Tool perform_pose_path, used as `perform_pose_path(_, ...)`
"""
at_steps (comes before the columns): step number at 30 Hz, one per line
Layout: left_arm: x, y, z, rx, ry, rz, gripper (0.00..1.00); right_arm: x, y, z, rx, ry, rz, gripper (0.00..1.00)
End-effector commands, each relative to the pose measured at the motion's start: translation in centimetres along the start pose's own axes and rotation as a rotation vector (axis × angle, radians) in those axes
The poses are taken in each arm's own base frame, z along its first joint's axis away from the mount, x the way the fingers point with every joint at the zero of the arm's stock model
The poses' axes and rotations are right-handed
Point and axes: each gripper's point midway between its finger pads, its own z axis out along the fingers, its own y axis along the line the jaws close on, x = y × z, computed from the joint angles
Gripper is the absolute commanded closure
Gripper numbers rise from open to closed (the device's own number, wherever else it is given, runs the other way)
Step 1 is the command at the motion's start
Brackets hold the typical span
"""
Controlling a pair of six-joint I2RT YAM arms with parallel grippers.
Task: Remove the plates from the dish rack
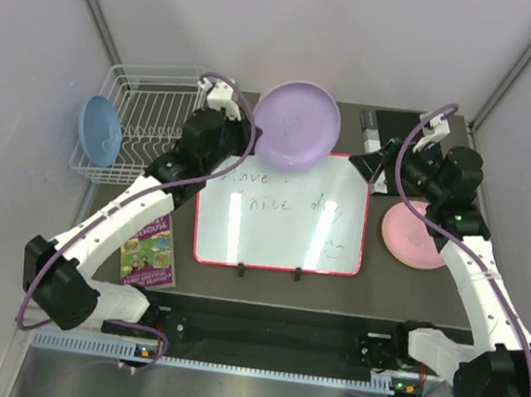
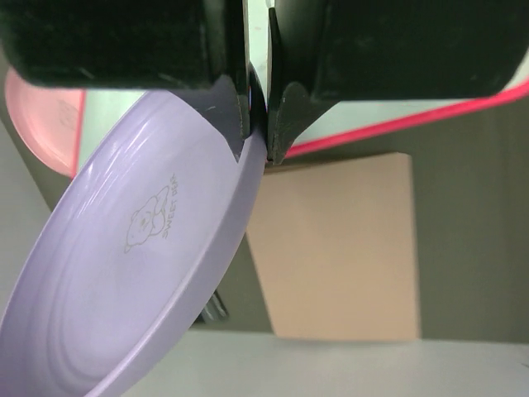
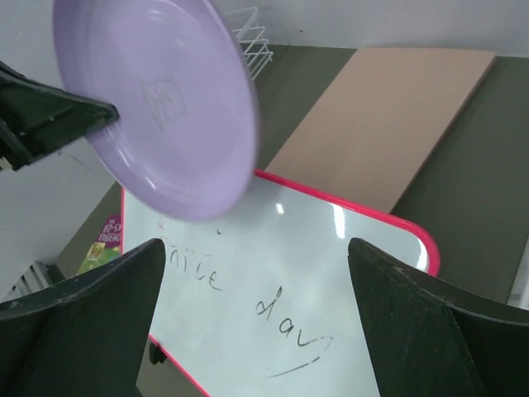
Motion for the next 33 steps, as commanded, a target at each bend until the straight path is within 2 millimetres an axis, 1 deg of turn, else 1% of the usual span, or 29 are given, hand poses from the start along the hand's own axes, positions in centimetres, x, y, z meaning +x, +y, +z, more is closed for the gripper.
perform_pose_path(1,0.1,-5.2,0.3,0.161,-0.015,-0.078,1.0,-2.1,2.6,1.4,-0.066,-0.064,-0.059,0.09)
perform_pose_path(5,1.2,-7.3,0.2,0.204,0.012,-0.072,1.0,-1.4,2.6,2.4,-0.065,-0.044,-0.051,0.09)
perform_pose_path(7,1.7,-7.7,0.3,0.209,0.022,-0.067,1.0,-0.9,2.2,3.1,-0.049,-0.03,-0.047,0.11)
perform_pose_path(9,2.2,-7.9,0.3,0.213,0.031,-0.066,1.0,-0.5,1.8,3.4,-0.039,-0.018,-0.044,0.23)
perform_pose_path(10,2.3,-8.0,0.3,0.219,0.032,-0.065,1.0,-0.3,1.6,3.5,-0.032,-0.015,-0.041,0.3)
perform_pose_path(11,2.3,-8.0,0.2,0.219,0.032,-0.066,1.0,0.0,1.4,3.5,-0.023,-0.003,-0.036,0.46)
perform_pose_path(13,2.1,-7.8,0.1,0.211,0.025,-0.063,1.0,-0.2,0.9,3.3,0.009,-0.013,-0.052,0.64)
perform_pose_path(14,2.2,-7.6,0.1,0.204,0.022,-0.061,1.0,-0.3,0.8,3.1,0.021,-0.02,-0.056,0.77)
perform_pose_path(16,2.1,-7.3,0.0,0.189,0.017,-0.054,1.0,-0.8,0.3,2.4,0.068,-0.037,-0.073,0.84)
perform_pose_path(17,2.1,-6.9,0.1,0.171,0.011,-0.049,1.0,-0.6,0.0,2.1,0.095,-0.032,-0.07,0.9)
perform_pose_path(18,2.3,-6.6,0.2,0.159,0.011,-0.043,1.0,-1.0,-0.4,1.4,0.129,-0.049,-0.078,0.92)
perform_pose_path(19,2.3,-6.4,0.1,0.151,0.009,-0.04,0.94,-1.3,-0.8,0.8,0.159,-0.06,-0.078,0.93)
perform_pose_path(20,2.2,-6.1,0.1,0.136,0.002,-0.036,0.84,-1.7,-1.2,0.2,0.186,-0.073,-0.079,0.97)
perform_pose_path(21,2.3,-5.8,0.1,0.125,0.003,-0.02,0.73,-2.5,-1.4,-0.9,0.222,-0.107,-0.092,0.99)
perform_pose_path(22,2.1,-5.6,0.0,0.118,-0.003,-0.011,0.57,-2.8,-2.6,-1.9,0.276,-0.111,-0.088,1.0)
perform_pose_path(23,2.0,-4.9,0.0,0.08,-0.01,0.0,0.37,-3.4,-3.4,-3.0,0.321,-0.127,-0.088,1.0)
perform_pose_path(24,1.3,-4.6,-0.4,0.066,-0.033,0.012,0.27,-4.0,-3.8,-4.4,0.351,-0.146,-0.092,1.0)
perform_pose_path(25,1.0,-4.2,-0.5,0.046,-0.047,0.018,0.18,-4.4,-6.1,-6.3,0.428,-0.158,-0.068,1.0)
perform_pose_path(26,0.4,-3.4,-0.7,0.007,-0.071,0.032,0.01,-4.7,-7.4,-7.8,0.465,-0.167,-0.056,1.0)
perform_pose_path(27,-0.5,-3.1,-1.3,-0.007,-0.098,0.039,0.01,-5.0,-7.7,-9.1,0.475,-0.176,-0.047,1.0)
perform_pose_path(28,-1.1,-2.8,-1.6,-0.022,-0.116,0.049,0.01,-5.0,-10.0,-11.5,0.571,-0.184,-0.012,1.0)
perform_pose_path(29,-1.6,-2.5,-1.9,-0.036,-0.131,0.078,0.01,-5.0,-11.1,-12.7,0.622,-0.182,-0.008,1.0)
perform_pose_path(30,-2.7,-1.7,-2.7,-0.075,-0.168,0.081,0.01,-5.2,-12.9,-14.6,0.708,-0.196,0.017,1.0)
perform_pose_path(31,-3.3,-1.5,-3.1,-0.088,-0.186,0.091,0.01,-4.3,-13.8,-15.6,0.757,-0.175,0.049,1.0)
perform_pose_path(32,-3.6,-0.9,-3.5,-0.111,-0.202,0.114,0.01,-4.0,-15.1,-16.5,0.831,-0.184,0.079,1.0)
perform_pose_path(33,-4.9,-0.4,-4.3,-0.137,-0.245,0.111,0.01,-3.6,-15.9,-17.1,0.867,-0.188,0.103,1.0)
